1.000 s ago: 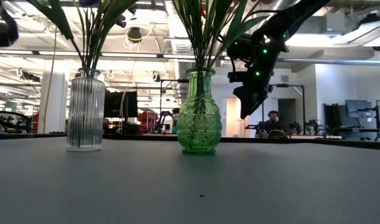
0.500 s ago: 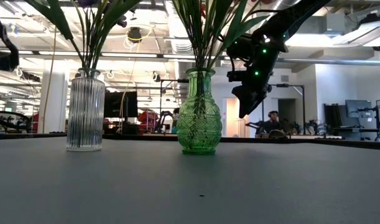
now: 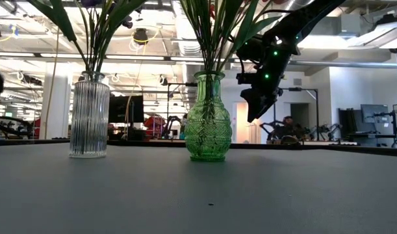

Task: Sort flowers into vase by color
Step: Put the violet flowers into the transparent vase

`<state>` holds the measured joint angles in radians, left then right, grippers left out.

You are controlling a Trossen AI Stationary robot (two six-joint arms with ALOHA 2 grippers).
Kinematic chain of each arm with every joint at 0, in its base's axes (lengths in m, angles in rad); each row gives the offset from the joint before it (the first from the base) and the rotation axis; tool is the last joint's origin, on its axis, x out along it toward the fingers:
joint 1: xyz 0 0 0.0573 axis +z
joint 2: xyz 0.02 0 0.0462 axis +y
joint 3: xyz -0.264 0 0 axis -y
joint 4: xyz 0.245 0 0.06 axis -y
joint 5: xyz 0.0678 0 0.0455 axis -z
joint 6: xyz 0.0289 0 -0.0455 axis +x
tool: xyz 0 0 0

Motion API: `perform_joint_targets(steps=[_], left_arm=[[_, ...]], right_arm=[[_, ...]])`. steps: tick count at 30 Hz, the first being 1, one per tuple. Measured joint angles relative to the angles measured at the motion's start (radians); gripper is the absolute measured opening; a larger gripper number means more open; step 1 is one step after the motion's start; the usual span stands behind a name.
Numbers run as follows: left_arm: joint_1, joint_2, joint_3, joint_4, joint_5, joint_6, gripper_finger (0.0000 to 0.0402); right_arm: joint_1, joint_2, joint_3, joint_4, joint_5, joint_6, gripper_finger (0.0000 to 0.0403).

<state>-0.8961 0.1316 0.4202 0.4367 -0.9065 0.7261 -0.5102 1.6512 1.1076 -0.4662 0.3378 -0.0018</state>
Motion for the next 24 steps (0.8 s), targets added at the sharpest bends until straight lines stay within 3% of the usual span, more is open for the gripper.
perform_joint_targets(steps=[3,7,10,15,19,24], left_arm=[[0.04,-0.121,-0.091,0.056,-0.014,-0.003,0.0],[0.074,-0.121,-0.184,0.271,-0.067,0.04,0.0],[0.092,-0.117,-0.23,0.351,-0.072,-0.011,0.0],[0.149,-0.118,-0.319,0.413,-0.074,-0.169,0.0],[0.235,-0.105,-0.41,0.454,-0.155,-0.316,0.0],[0.358,-0.093,-0.41,0.323,-0.191,-0.59,0.0]], right_arm=[[0.0,0.0,0.0,0.0,0.0,0.001,0.0264],[0.0,0.0,0.0,-0.008,-0.003,0.002,0.0264],[0.004,0.0,0.0,-0.01,-0.006,0.002,0.0264],[0.008,0.0,0.0,0.001,-0.019,0.002,0.0264],[0.013,0.0,0.0,0.005,-0.026,0.004,0.0264],[0.029,0.0,0.0,-0.001,-0.026,0.005,0.0265]])
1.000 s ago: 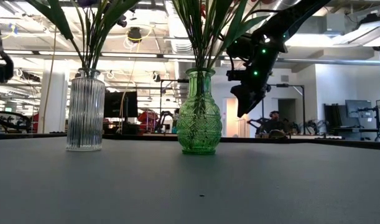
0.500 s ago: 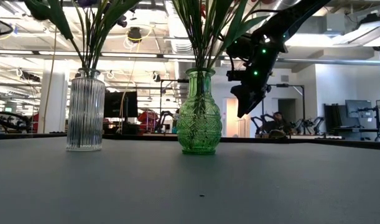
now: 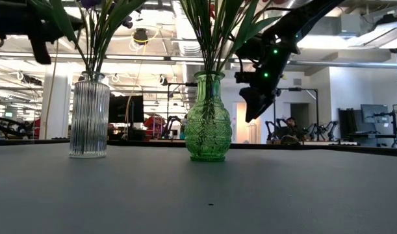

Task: Sort flowers into vase by color
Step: Put the violet flowers into the transparent vase

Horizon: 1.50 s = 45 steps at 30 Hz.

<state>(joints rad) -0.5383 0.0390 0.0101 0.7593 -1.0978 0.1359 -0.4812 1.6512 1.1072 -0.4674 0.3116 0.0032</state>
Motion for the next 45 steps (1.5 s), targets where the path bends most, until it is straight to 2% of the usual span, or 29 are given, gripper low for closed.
perform_joint_targets(steps=[4,7,11,15,21,24,32,45], left_arm=[[0.082,0.031,0.0,-0.147,0.045,-0.215,0.0],[0.137,0.083,-0.001,-0.181,0.107,-0.333,0.0],[0.193,0.205,-0.001,-0.147,0.193,-0.423,0.0],[0.225,0.368,-0.001,-0.031,0.252,-0.481,0.0],[0.225,0.598,-0.002,0.271,0.326,-0.452,0.0],[0.225,0.676,-0.002,0.34,0.337,-0.438,0.0],[0.225,0.806,-0.003,0.368,0.352,-0.458,0.0],[0.225,0.859,-0.003,0.354,0.467,-0.411,0.0]], right_arm=[[0.02,0.0,0.0,-0.004,0.0,-0.001,0.0264],[0.032,0.0,0.0,-0.002,0.0,-0.003,0.0264],[0.037,0.0,0.0,0.0,0.0,-0.006,0.0264],[0.037,0.0,0.0,-0.001,0.0,-0.004,0.0264],[0.037,0.0,0.0,-0.002,0.0,-0.003,0.0264],[0.037,0.0,0.0,-0.003,0.0,-0.003,0.0264],[0.037,0.0,0.0,-0.003,0.0,-0.002,0.0264],[0.049,0.0,0.0,-0.003,0.0,-0.001,0.0264]])
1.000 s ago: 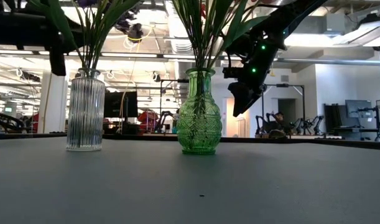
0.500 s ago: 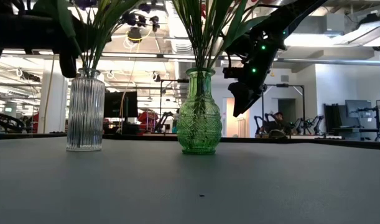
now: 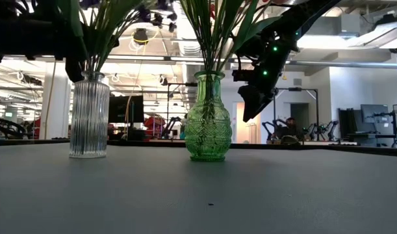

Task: Sort flowers into vase by color
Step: Put the violet flowers into the transparent vase

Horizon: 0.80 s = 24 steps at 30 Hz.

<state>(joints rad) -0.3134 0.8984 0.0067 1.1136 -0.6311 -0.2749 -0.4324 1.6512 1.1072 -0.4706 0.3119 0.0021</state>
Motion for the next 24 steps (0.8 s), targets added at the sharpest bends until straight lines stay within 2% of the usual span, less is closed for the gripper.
perform_joint_targets(steps=[24], left_arm=[[-0.001,0.013,0.0,-0.116,0.085,0.118,0.0]], right_arm=[[0.0,0.0,0.0,0.0,0.0,-0.002,0.0264]])
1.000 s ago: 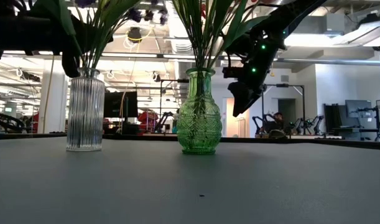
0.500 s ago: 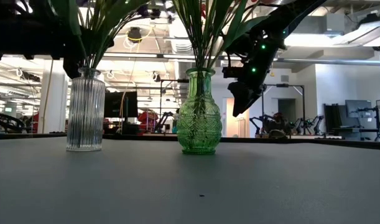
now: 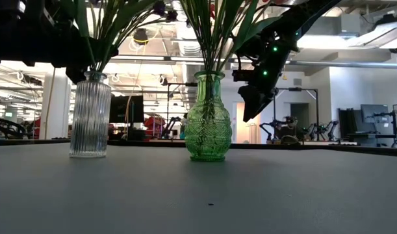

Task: Sort flowers into vase by color
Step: Put the violet flowers into the transparent vase

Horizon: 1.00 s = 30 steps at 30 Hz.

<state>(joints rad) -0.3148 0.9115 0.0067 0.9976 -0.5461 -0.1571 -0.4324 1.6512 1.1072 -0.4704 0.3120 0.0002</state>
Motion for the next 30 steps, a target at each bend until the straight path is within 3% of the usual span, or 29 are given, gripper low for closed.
perform_joint_targets(steps=[8,30], left_arm=[[0.0,0.0,0.0,-0.128,0.015,-0.006,0.0],[0.0,-0.01,0.0,-0.199,0.045,-0.047,0.0]], right_arm=[[0.0,0.0,0.0,0.0,0.0,0.0,0.0264],[0.0,0.0,0.0,0.0,0.0,0.0,0.0264]])
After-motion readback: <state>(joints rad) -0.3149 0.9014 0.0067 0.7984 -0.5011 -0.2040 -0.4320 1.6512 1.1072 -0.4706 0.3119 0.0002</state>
